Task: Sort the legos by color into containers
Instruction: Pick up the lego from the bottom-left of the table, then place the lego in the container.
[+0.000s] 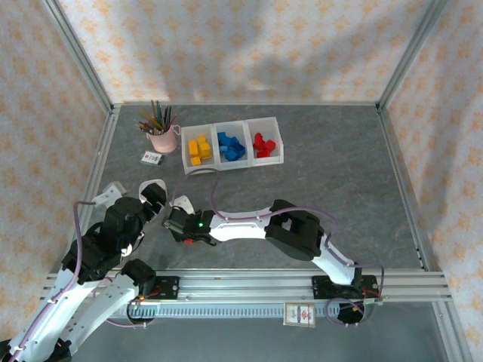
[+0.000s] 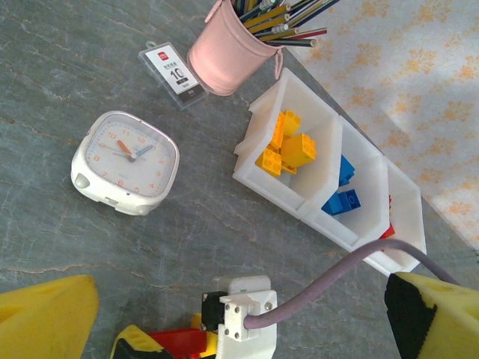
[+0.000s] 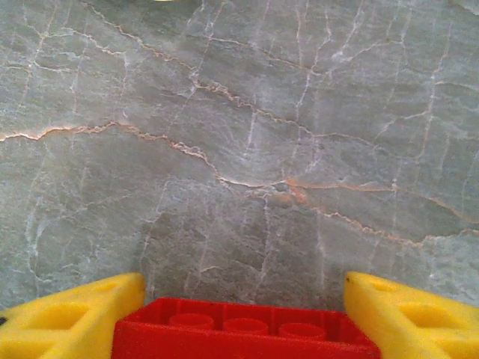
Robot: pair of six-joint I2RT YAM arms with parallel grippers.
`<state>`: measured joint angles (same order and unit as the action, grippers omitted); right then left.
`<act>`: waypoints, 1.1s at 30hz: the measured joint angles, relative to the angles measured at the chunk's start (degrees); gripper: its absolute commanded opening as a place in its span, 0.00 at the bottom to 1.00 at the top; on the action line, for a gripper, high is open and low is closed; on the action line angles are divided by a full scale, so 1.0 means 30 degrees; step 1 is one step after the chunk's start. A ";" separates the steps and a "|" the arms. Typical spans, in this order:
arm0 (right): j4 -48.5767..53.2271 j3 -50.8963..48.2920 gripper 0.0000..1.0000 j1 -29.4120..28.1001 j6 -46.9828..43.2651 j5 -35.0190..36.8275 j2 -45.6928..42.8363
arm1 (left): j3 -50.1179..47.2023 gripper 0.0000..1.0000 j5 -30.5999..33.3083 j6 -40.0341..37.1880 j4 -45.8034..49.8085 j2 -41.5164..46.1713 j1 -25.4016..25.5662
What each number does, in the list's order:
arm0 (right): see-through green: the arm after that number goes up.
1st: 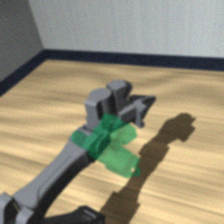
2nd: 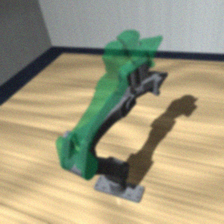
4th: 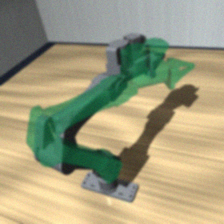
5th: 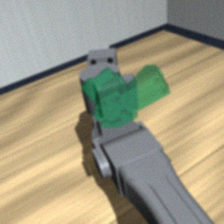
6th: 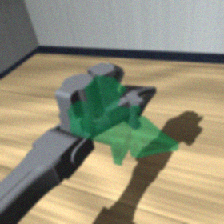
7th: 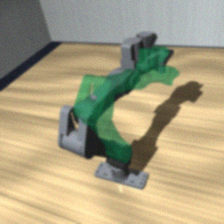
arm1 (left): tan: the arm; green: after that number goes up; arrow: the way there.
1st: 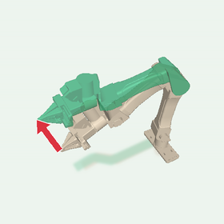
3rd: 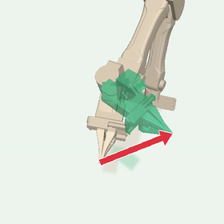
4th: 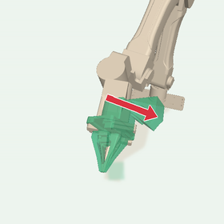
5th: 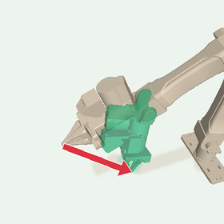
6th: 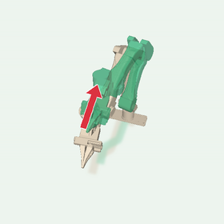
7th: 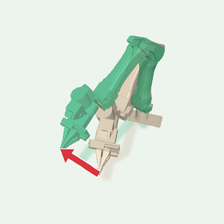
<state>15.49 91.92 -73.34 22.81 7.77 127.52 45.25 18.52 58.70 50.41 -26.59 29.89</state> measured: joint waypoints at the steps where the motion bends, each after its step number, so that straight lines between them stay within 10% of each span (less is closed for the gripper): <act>1: 0.0000 0.0000 0.58 0.0000 0.0015 0.0080 0.0000 | 0.0000 0.99 0.0000 0.0000 0.0000 0.0000 0.0000; 14: 0.0087 -0.2637 0.57 0.0925 0.0255 0.0503 -0.3585 | 0.0306 0.99 -0.0357 -0.0612 -0.0743 -0.1078 0.0000; 33: -0.0627 -0.6309 0.61 1.2954 -0.0138 0.1071 -0.9566 | -0.0189 0.99 -0.5093 -0.3621 -0.8218 -0.6856 0.0000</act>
<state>13.61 72.99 -34.48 22.39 10.98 98.83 44.69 3.25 47.83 25.76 -47.16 29.89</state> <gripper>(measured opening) 0.611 0.994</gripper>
